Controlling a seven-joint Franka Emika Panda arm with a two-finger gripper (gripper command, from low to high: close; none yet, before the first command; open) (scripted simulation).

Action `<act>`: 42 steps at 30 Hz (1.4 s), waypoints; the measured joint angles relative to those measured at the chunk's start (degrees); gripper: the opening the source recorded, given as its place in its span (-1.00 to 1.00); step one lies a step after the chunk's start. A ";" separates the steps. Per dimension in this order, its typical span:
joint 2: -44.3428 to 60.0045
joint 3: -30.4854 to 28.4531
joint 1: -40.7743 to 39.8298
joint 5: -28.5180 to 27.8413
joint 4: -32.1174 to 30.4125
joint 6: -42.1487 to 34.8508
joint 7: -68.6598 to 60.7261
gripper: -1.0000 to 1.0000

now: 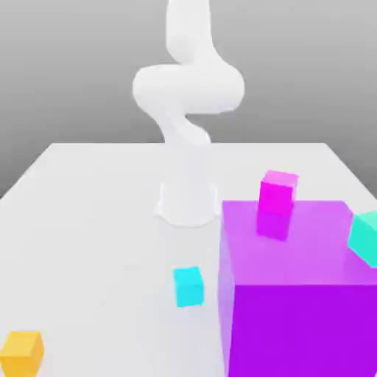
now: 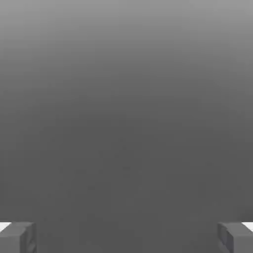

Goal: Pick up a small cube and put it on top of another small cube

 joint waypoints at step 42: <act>55.40 -0.18 -2.31 -10.91 -35.04 48.21 82.91 -1.00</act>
